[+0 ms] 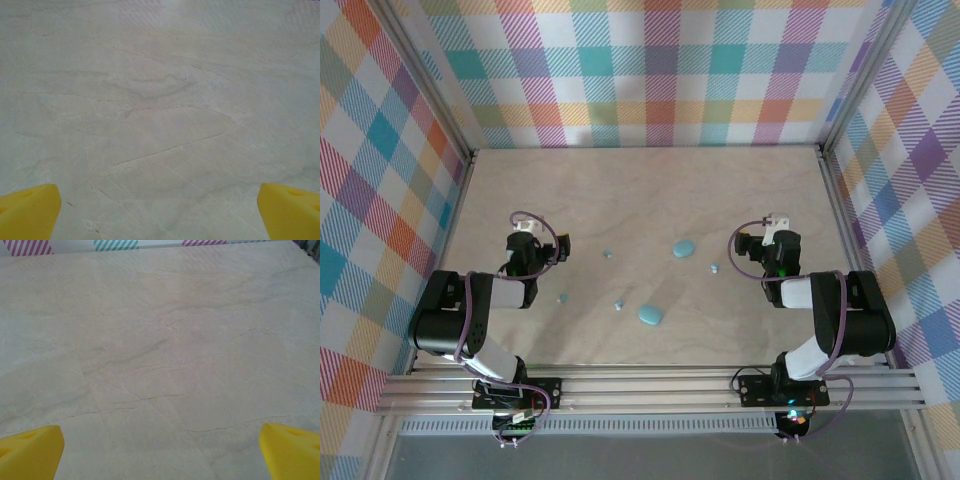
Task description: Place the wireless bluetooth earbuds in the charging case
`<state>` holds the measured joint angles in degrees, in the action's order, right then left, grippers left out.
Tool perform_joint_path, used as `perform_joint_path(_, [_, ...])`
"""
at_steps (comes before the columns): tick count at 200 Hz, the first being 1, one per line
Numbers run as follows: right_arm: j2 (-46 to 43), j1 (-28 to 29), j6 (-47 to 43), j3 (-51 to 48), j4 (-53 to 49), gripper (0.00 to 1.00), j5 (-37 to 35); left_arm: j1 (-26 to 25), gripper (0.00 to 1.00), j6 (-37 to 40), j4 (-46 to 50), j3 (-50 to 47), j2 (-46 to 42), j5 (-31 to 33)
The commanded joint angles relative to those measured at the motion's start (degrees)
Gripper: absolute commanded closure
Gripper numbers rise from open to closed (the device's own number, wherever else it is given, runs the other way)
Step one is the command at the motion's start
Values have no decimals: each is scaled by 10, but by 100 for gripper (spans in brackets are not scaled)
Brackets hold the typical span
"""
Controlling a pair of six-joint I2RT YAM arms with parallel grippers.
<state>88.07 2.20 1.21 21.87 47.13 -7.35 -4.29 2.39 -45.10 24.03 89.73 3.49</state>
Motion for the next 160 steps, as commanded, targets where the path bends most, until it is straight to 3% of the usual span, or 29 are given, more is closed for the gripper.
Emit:
perform_joint_path(1, [-3, -3, 4, 8, 20, 0, 11, 7, 0, -2, -5, 4, -1, -1])
perform_joint_path(116, [-4, -4, -3, 8, 18, 0, 30, 7, 0, -1, -2, 5, -4, -3])
perform_joint_path(143, [-40, -4, -15, 24, -35, 0, 57, 7, 0, -2, 24, 15, -18, 0])
perform_joint_path(160, [-78, -4, -20, 53, -116, 1, 71, 6, 0, -11, 116, 45, -57, 16])
